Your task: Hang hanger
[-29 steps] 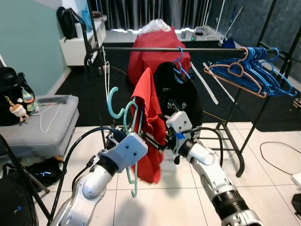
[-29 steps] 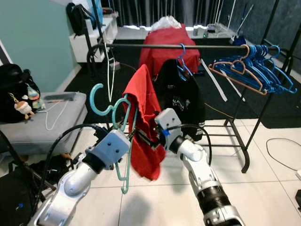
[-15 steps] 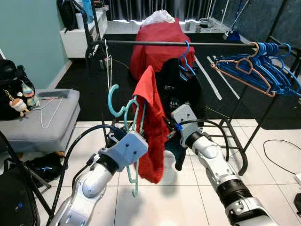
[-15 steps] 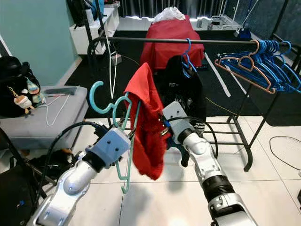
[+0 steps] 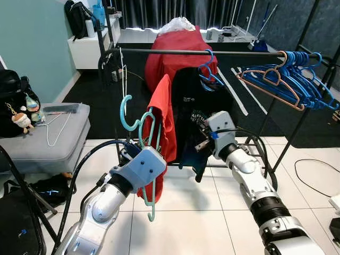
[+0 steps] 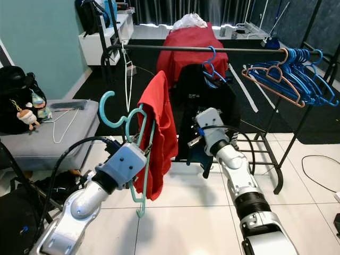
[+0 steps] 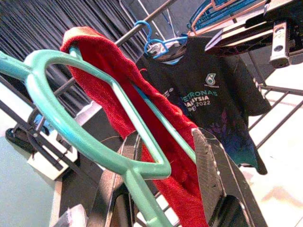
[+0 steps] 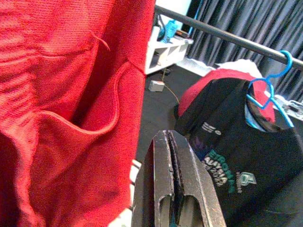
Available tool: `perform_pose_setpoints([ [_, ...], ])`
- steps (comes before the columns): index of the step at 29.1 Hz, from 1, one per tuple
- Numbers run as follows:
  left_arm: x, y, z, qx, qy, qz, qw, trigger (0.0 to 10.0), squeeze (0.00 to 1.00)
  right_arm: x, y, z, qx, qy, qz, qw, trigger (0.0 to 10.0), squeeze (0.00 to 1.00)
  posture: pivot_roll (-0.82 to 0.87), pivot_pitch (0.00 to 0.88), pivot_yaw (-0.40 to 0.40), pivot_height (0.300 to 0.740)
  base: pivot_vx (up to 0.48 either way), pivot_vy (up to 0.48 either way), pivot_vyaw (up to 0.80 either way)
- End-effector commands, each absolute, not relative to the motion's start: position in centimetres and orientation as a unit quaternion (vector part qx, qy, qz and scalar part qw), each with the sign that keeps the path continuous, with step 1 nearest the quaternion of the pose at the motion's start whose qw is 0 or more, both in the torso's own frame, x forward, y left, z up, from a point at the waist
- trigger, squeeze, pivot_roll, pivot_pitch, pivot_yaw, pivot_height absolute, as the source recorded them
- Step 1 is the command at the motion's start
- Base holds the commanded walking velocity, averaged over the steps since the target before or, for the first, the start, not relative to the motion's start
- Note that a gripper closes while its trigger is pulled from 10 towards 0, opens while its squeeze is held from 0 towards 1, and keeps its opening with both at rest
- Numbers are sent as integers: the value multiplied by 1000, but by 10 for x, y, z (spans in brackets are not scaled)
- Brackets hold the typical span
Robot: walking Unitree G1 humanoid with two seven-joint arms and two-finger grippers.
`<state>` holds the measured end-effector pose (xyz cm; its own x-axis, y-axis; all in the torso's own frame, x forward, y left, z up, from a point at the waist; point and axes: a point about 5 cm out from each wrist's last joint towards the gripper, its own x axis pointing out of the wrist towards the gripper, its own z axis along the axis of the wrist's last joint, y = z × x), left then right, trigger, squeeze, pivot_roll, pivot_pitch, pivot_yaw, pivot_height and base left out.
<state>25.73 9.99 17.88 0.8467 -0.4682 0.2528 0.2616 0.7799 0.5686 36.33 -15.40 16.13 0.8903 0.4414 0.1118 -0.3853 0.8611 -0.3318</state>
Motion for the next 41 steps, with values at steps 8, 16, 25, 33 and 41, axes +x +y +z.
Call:
perform_pose_setpoints([
  [8,257,102,191,258,-215,-184,924,10000,0,345,-136,177,-1,-113,364,925,10000,1000,2,0,-20,740,0,0,0],
  [16,259,101,193,258,-217,-184,923,10000,0,331,-133,177,-42,-101,432,895,10000,1000,-7,0,-14,740,0,0,0],
  [25,260,101,197,255,-223,-181,923,10000,0,354,-139,136,-230,-10,327,917,10000,0,7,0,-24,740,0,0,0],
  [33,259,99,201,252,-228,-181,923,10000,0,368,-140,139,-218,15,286,933,10000,0,29,0,-29,740,0,0,0],
  [41,259,99,201,252,-228,-182,923,10000,0,370,-125,144,-211,-4,338,917,10000,0,40,0,-37,740,0,0,0],
])
